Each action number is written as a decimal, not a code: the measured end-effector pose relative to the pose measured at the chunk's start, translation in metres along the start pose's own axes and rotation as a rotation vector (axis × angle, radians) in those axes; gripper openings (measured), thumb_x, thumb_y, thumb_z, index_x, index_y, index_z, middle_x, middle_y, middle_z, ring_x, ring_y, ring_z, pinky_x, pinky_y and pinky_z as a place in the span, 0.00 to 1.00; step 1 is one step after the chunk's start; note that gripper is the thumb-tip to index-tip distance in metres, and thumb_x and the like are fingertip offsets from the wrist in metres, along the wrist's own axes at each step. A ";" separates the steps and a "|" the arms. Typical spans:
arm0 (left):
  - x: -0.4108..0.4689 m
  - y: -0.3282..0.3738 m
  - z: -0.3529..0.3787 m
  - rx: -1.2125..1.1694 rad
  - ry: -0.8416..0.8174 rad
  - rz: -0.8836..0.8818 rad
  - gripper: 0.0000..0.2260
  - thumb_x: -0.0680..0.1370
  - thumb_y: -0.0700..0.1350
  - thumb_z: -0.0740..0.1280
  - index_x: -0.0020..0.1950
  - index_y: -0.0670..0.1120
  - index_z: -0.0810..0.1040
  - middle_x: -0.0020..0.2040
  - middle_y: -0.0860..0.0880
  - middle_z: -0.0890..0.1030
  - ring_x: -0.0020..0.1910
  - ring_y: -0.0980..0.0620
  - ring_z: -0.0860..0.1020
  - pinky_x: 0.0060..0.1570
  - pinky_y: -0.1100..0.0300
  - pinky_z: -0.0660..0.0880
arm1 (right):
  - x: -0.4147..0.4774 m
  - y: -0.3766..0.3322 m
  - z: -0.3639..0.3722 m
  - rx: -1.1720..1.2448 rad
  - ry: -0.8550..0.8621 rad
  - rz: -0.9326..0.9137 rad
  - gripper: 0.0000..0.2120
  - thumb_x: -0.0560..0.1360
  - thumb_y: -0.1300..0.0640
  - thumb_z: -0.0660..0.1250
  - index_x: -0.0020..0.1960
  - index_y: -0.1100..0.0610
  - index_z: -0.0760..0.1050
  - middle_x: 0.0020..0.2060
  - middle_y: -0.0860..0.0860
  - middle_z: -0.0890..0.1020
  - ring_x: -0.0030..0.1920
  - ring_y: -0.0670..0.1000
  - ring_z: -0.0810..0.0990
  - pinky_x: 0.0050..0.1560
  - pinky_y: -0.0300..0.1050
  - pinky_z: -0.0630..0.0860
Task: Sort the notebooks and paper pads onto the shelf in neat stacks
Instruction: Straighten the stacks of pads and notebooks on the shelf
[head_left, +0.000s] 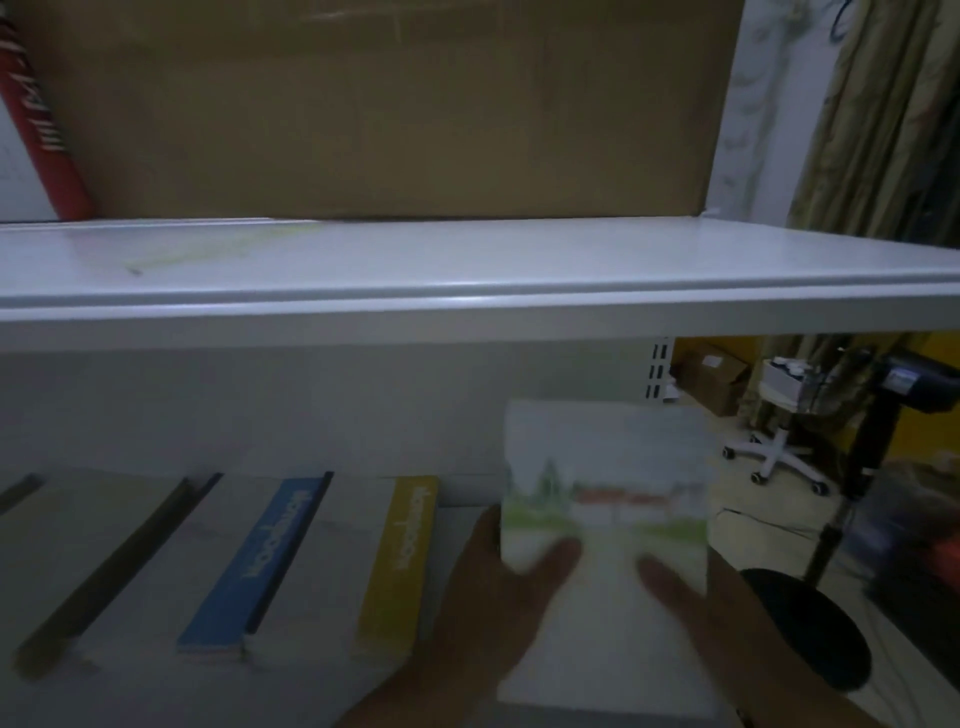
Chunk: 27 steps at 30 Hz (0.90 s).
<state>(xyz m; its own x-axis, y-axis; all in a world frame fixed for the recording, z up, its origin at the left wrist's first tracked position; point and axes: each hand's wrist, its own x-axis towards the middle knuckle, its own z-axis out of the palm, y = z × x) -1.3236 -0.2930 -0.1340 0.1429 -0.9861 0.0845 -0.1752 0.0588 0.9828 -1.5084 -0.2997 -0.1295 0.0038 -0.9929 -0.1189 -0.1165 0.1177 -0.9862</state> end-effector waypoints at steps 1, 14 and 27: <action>0.009 0.009 -0.004 0.002 -0.026 -0.131 0.24 0.63 0.63 0.74 0.53 0.50 0.80 0.46 0.52 0.85 0.44 0.55 0.83 0.48 0.56 0.80 | 0.002 -0.014 0.005 -0.016 -0.050 0.063 0.18 0.63 0.42 0.71 0.45 0.53 0.79 0.41 0.51 0.84 0.43 0.53 0.82 0.36 0.43 0.75; 0.021 -0.003 -0.022 -0.238 -0.052 -0.631 0.08 0.79 0.45 0.64 0.45 0.41 0.77 0.44 0.41 0.78 0.41 0.44 0.76 0.44 0.56 0.72 | 0.045 -0.008 0.029 0.170 -0.151 0.422 0.32 0.57 0.43 0.76 0.56 0.60 0.79 0.48 0.60 0.84 0.49 0.61 0.84 0.55 0.57 0.78; -0.014 -0.029 -0.038 0.057 -0.217 -0.282 0.25 0.72 0.51 0.72 0.67 0.55 0.69 0.50 0.65 0.76 0.42 0.67 0.78 0.37 0.74 0.74 | 0.034 0.027 0.006 0.265 -0.044 0.255 0.14 0.78 0.55 0.61 0.54 0.64 0.79 0.39 0.54 0.85 0.42 0.55 0.83 0.44 0.51 0.78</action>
<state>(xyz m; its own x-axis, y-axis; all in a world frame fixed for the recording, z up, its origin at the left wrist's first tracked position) -1.2831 -0.2745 -0.1577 -0.0161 -0.9726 -0.2321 -0.2135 -0.2234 0.9511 -1.5058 -0.3304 -0.1610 0.0512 -0.9301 -0.3637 0.1421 0.3673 -0.9192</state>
